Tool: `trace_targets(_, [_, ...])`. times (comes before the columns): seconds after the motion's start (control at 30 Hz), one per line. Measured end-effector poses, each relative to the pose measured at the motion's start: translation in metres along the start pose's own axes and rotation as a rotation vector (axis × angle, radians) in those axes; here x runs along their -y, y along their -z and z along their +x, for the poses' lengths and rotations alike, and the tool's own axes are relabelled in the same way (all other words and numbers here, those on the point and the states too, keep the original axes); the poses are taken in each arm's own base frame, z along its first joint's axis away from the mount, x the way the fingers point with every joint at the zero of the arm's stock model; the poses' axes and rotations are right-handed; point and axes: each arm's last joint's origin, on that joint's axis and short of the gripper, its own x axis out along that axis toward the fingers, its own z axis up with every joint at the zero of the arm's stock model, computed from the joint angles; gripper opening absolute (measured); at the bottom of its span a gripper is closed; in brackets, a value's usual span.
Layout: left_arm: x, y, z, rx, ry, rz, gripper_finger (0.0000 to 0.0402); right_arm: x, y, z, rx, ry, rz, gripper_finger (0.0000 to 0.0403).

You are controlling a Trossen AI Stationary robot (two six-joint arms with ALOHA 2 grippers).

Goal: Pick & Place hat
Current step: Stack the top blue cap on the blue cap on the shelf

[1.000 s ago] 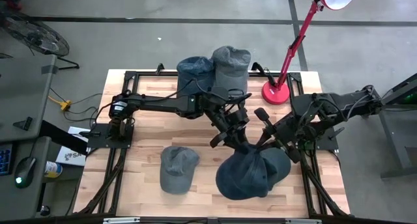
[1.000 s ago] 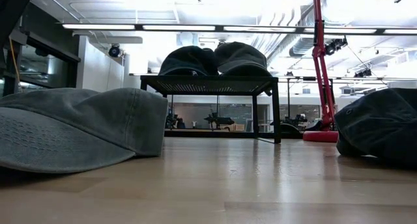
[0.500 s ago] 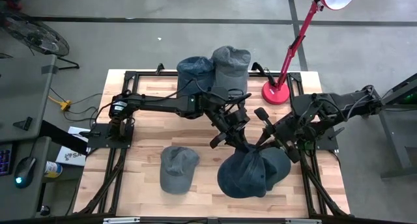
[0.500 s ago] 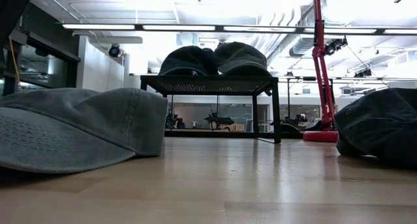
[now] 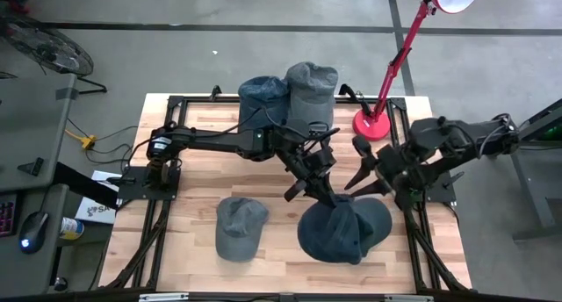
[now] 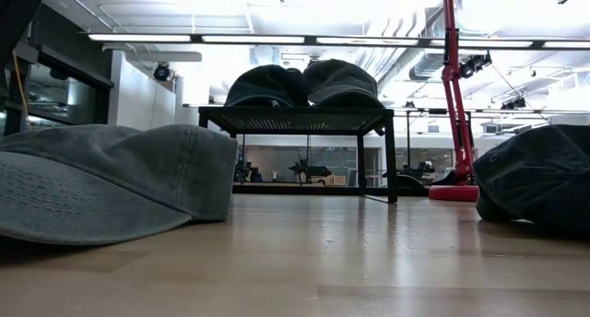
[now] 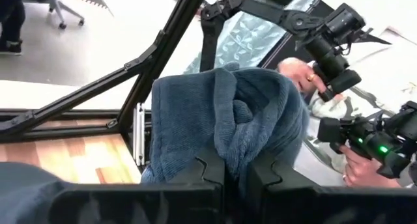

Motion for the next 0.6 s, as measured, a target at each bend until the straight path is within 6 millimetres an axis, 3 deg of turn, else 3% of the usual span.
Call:
trace_targets(0.3, [-0.003, 0.006, -0.006, -0.022, -0.230, 0.002, 0.0009, -0.006, -0.006, -0.031, 0.064, 0.044, 0.234, 0.0172])
trace_targets(0.6, [0.028, -0.011, -0.034, 0.035, -0.704, 0.232, 0.0009, -0.003, 0.006, -0.045, -0.007, 0.257, 0.332, 0.0182])
